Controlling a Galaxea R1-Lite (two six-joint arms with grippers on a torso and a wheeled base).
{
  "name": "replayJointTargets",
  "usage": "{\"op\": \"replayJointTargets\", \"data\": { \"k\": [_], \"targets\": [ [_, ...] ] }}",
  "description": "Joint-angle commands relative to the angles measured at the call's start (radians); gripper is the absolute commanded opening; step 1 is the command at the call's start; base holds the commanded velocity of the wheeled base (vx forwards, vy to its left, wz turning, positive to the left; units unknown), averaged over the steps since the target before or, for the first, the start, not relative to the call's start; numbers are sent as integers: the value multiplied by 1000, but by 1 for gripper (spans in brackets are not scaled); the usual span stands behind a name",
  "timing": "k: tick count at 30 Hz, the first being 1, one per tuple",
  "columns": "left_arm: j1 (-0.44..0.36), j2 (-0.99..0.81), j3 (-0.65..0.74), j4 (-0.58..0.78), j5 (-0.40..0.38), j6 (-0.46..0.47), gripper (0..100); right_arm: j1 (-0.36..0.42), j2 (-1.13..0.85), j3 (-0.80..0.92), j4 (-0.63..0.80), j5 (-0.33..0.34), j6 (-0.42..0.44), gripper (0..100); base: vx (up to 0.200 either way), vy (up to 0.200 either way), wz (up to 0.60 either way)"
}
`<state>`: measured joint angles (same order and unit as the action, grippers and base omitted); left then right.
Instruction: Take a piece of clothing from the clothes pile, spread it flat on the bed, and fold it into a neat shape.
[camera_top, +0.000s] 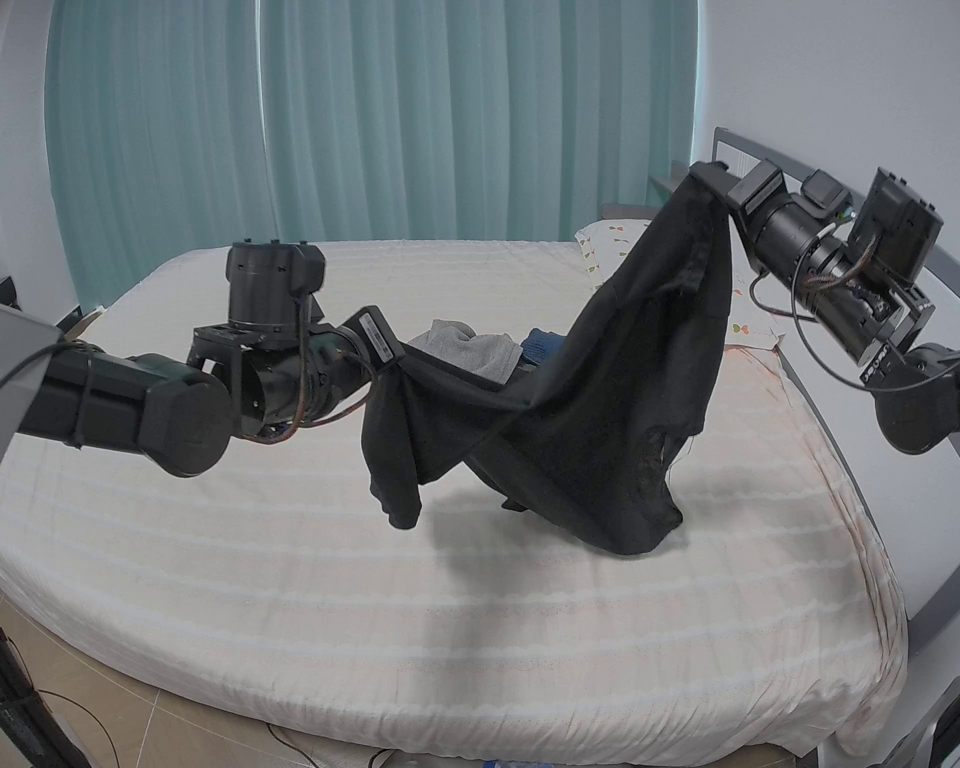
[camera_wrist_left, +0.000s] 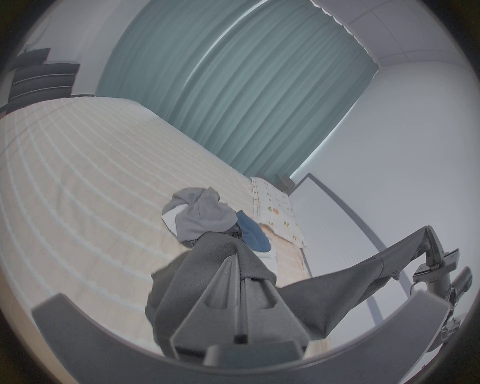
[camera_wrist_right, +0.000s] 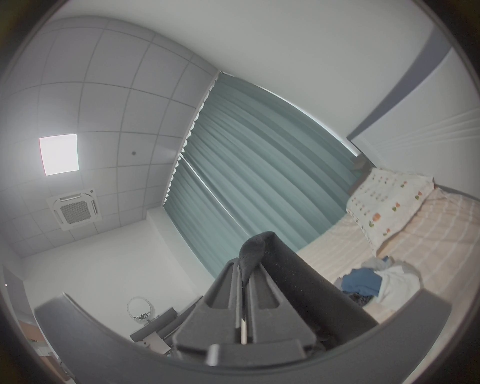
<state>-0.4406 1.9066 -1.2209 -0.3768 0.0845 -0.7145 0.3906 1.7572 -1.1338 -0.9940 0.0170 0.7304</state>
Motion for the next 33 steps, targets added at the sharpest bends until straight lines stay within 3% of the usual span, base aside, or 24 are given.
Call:
{"op": "replayJointTargets", "data": {
  "k": [1, 5, 12, 14, 16, 19, 20, 23, 28, 33],
  "targets": [
    [43, -87, 75, 4, 0, -25, 0, -24, -81, 19, 6, -12, -5, 0, 0, 0, 0],
    [45, -83, 165, -2, -5, -25, 0, -45, -97, 152, 15, -2, -11, 0, 0, 0, 0],
    [46, -40, 291, -91, -11, -46, 0, -92, -94, 382, -11, 75, 4, 0, 0, 0, 0],
    [46, -40, 291, -91, -11, -46, 0, -92, -94, 382, -11, 75, 4, 0, 0, 0, 0],
    [40, -23, 397, -191, -12, -56, 0, -84, -73, 479, -46, 81, 14, 0, 0, 0, 0],
    [39, -17, 416, -212, -12, -68, 0, -84, -64, 494, -60, 83, 17, 0, 0, 0, 0],
    [30, 11, 446, -281, -14, -120, 0, -82, -30, 528, -124, 89, 66, 0, 0, 0, 0],
    [30, 34, 465, -307, -17, -154, 0, -84, -8, 534, -178, 92, 103, 0, -67, 0, 0],
    [22, 65, 506, -358, -60, -206, 0, -75, 11, 554, -184, 93, 103, 0, -200, 0, 0],
    [23, 98, 520, -438, -54, -214, 0, -65, 41, 551, -187, 89, 98, 0, 0, 0, 0]
  ]
}}
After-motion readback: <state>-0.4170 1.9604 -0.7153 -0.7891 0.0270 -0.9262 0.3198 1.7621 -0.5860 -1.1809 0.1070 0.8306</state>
